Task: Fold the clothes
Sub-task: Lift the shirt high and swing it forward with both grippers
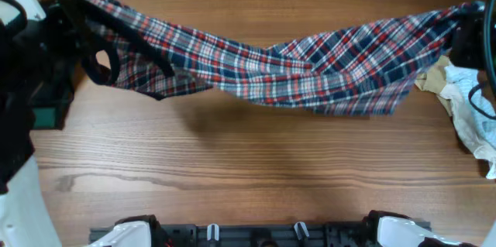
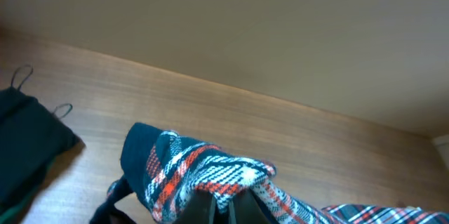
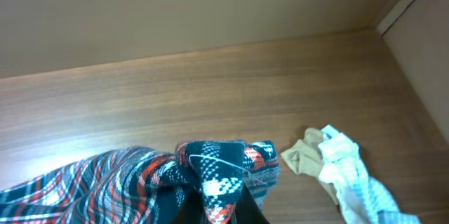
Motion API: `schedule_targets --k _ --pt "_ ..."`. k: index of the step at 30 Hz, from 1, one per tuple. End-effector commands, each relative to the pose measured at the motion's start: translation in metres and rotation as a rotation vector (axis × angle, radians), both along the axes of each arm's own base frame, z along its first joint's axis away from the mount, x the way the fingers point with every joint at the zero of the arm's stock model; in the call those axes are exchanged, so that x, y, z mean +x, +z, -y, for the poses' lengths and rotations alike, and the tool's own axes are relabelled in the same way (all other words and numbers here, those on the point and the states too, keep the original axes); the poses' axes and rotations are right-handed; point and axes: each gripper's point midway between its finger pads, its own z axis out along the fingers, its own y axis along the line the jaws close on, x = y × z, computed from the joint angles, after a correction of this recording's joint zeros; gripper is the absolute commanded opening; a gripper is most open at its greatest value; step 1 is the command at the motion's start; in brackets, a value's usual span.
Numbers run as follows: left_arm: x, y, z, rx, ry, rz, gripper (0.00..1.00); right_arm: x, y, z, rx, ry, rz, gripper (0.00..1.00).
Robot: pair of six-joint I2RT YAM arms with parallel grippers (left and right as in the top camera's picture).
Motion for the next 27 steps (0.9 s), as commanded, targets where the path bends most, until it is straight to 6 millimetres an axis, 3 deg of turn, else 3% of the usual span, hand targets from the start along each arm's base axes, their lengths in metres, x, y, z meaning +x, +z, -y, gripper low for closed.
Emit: schedule_targets --k 1,4,8,14,16,18,20,22,24,27 --pt "-0.026 0.025 0.004 -0.028 0.009 0.08 0.04 -0.02 0.02 -0.009 0.043 0.004 0.068 0.04" --pt "-0.029 0.029 0.004 -0.025 0.01 0.093 0.04 -0.02 0.02 -0.011 0.061 0.006 0.071 0.04" --pt "0.005 0.004 0.0 -0.034 0.011 0.005 0.04 0.011 0.002 -0.009 0.077 0.025 0.013 0.04" --pt "0.122 -0.053 -0.012 -0.04 0.012 -0.07 0.04 0.121 -0.014 -0.014 0.113 0.153 0.086 0.04" --pt "0.179 -0.068 -0.017 -0.03 0.004 -0.009 0.04 0.174 -0.004 -0.019 0.117 0.235 0.223 0.04" --pt "0.214 -0.07 -0.015 -0.032 -0.028 0.068 0.04 0.211 0.013 -0.024 0.105 0.302 0.367 0.04" --pt "0.238 -0.057 -0.014 0.014 -0.066 0.183 0.04 0.23 0.035 -0.029 0.091 0.363 0.499 0.04" --pt "0.245 -0.036 -0.015 0.028 -0.067 0.276 0.04 0.236 0.046 -0.028 0.086 0.363 0.554 0.04" --pt "0.244 -0.037 -0.015 0.028 -0.068 0.271 0.04 0.237 0.036 -0.028 0.07 0.371 0.527 0.04" --pt "0.244 -0.08 -0.015 0.009 -0.067 0.124 0.04 0.247 -0.015 -0.029 0.045 0.397 0.377 0.04"
